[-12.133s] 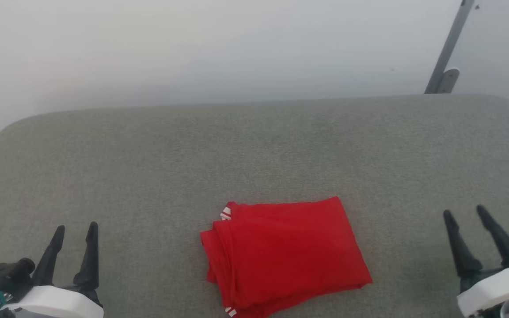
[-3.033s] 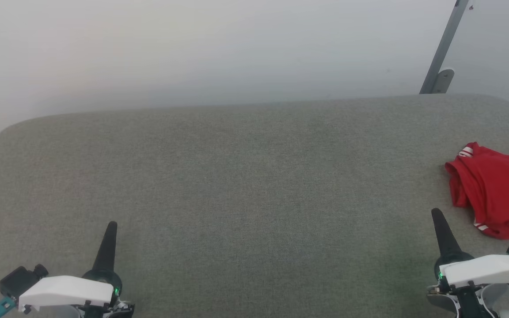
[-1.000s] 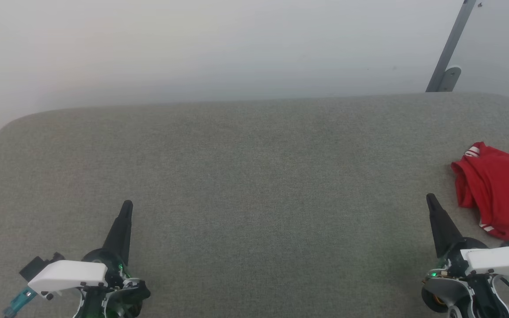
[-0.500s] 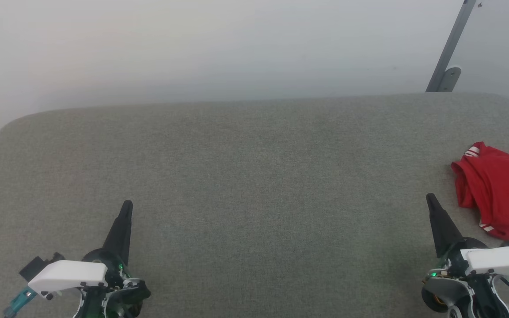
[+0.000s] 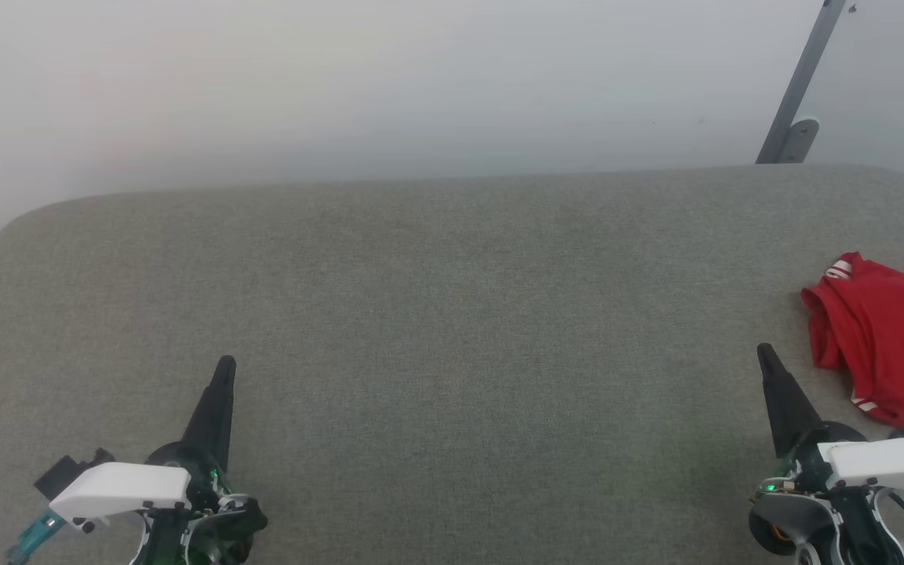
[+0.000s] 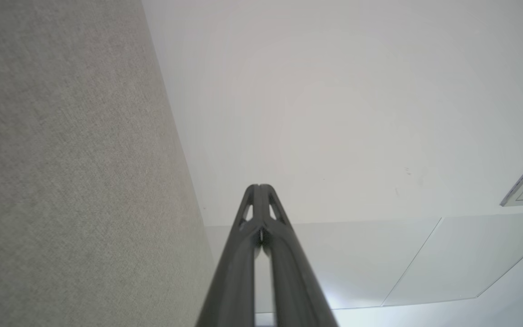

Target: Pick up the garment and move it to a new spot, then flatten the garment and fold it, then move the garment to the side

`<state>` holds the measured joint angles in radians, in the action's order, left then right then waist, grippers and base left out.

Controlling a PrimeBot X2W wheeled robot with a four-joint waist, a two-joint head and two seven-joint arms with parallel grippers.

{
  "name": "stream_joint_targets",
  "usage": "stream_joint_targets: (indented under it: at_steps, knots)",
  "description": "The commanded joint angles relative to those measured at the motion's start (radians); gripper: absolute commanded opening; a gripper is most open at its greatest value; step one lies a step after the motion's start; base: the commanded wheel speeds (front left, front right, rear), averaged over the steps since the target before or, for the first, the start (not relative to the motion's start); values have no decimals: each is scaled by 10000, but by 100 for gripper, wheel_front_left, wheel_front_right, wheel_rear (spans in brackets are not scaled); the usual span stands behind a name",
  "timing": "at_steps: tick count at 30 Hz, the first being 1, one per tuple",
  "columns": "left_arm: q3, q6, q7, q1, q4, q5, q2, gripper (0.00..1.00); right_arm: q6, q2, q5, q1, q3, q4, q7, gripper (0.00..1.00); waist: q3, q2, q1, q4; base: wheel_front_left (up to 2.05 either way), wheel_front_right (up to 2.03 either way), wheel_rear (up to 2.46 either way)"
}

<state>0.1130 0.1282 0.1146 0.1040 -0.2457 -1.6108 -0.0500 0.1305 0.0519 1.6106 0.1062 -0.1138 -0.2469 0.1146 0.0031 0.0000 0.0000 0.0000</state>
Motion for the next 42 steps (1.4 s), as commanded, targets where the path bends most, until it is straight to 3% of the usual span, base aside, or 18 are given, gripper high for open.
stream_joint_targets:
  at_steps: [1, 42]
  knots:
    - [30, 46, 29, 105, 6, -36, 24, 0, 4, -36, 42, 52, -11, 41, 31, 0, 0, 0, 0, 0, 0, 0, 0]
    - [26, 46, 26, 105, 7, -37, 24, 0, 4, -37, 44, 51, -7, 40, 29, 0, 0, 0, 0, 0, 0, 0, 0]
